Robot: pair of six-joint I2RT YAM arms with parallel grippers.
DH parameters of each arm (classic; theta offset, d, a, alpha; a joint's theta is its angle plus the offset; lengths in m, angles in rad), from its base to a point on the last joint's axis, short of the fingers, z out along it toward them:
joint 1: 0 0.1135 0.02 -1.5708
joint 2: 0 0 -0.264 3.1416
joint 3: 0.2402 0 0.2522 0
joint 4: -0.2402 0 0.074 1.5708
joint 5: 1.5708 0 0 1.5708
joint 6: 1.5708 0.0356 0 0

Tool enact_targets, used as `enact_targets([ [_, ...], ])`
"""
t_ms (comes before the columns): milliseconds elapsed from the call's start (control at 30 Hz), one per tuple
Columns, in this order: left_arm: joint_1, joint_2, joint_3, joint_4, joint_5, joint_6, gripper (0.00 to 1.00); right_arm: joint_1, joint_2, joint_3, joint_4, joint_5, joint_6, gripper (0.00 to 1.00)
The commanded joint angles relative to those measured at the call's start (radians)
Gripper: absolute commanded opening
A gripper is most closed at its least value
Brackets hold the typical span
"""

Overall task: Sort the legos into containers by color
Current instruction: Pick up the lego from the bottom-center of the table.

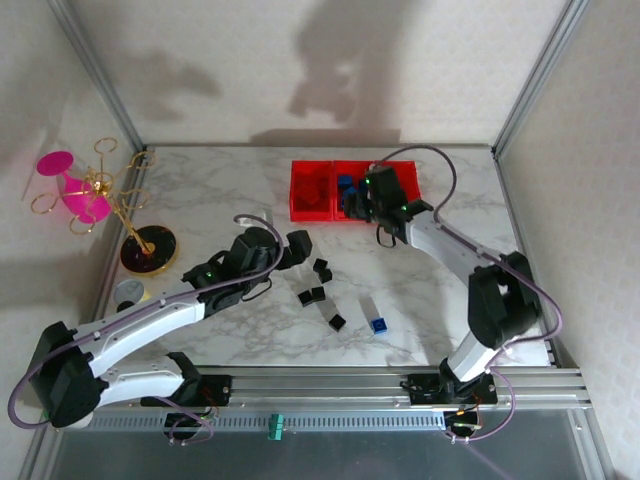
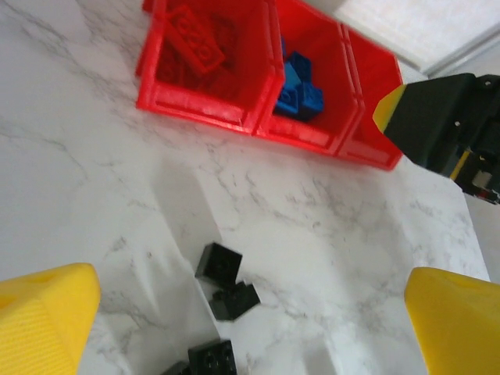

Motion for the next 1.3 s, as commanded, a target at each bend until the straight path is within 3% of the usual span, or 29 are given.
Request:
enact_targets([
  [0,-0.039,-0.021,-0.029,-0.01,0.031,-0.001,1.0,0.024,-0.101,-0.101,-0.118,-0.063,0.032,0.73],
  [467,-0.188,-0.066,-0.158,0.052,-0.009,-0.034,1.0,0.225,-0.425,-0.446,-0.377,-0.056,0.257,0.73],
  [767,-0.217,-0.035,-0.167,0.059,-0.05,-0.056,1.0,0.347,-0.399,-0.562,-0.362,-0.027,0.404,0.68],
  [1267,-0.218,-0.026,-0.168,0.05,-0.076,-0.067,1.0,0.408,-0.285,-0.56,-0.31,0.016,0.425,0.4],
])
